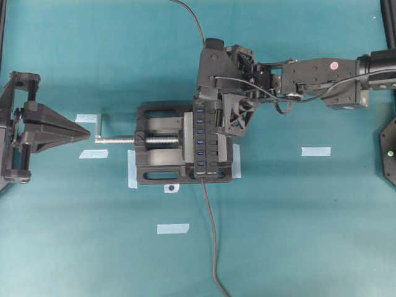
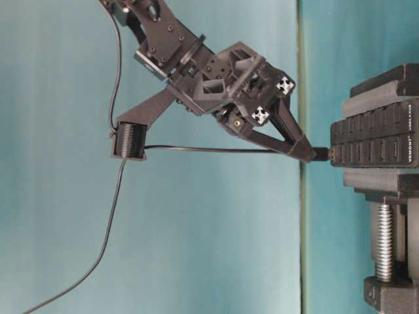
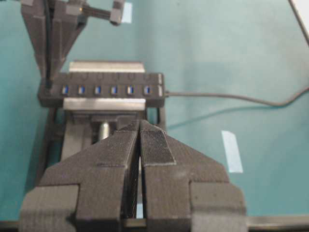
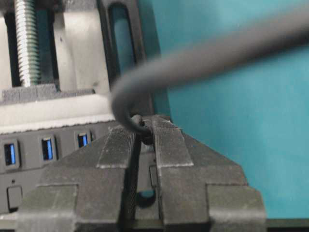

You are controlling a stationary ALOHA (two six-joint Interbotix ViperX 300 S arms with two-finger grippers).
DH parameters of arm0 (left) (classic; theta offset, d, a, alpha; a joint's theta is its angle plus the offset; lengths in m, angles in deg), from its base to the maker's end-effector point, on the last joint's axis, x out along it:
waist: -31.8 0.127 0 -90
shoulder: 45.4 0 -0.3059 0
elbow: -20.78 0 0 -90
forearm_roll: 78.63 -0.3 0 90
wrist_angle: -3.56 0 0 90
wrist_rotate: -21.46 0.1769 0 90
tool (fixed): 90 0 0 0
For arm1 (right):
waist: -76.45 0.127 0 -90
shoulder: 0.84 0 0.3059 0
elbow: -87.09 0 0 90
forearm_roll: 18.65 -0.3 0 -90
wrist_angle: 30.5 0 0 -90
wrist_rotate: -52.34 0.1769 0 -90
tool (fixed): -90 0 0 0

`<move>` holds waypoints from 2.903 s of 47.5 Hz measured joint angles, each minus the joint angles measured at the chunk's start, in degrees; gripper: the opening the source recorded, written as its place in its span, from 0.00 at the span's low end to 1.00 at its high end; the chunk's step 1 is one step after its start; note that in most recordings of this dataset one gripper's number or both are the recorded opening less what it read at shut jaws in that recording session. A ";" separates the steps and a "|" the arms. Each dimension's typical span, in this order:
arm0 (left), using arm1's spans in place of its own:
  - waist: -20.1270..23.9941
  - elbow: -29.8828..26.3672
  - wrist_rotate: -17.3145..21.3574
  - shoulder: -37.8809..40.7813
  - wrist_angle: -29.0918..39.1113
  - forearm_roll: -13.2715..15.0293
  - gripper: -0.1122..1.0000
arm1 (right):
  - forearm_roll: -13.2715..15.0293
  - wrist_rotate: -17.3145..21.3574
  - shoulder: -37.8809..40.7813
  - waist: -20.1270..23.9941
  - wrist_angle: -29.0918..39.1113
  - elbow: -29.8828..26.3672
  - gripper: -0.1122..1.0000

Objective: Insert the USB into the center port of the fixed hub

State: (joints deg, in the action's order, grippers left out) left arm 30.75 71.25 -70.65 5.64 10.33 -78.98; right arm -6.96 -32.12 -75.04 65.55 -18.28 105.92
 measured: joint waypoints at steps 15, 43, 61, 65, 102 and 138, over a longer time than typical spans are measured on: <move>-0.09 0.00 0.00 0.09 0.00 0.00 0.10 | 0.00 0.00 -3.34 0.53 3.43 -1.41 0.17; -0.09 0.00 0.00 0.26 0.00 -0.09 0.10 | -1.49 0.00 -3.87 4.13 7.29 -2.90 0.17; 0.00 0.00 0.00 0.26 0.09 -0.09 0.10 | -2.20 0.00 -3.87 5.36 8.53 -3.43 0.17; 0.00 0.00 0.00 0.26 0.00 -0.09 0.10 | -2.46 0.00 -3.87 5.54 8.44 -3.43 0.17; -0.09 0.00 0.00 0.53 0.09 0.00 0.10 | -3.60 0.09 -3.43 6.94 8.44 -3.43 0.17; -0.09 0.00 -0.09 0.97 0.00 0.00 0.10 | -3.69 2.29 -0.97 7.47 7.91 -2.55 0.17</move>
State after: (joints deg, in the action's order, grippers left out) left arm 30.66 71.25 -70.73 6.60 10.33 -78.98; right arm -10.65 -29.84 -76.01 73.02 -10.37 103.37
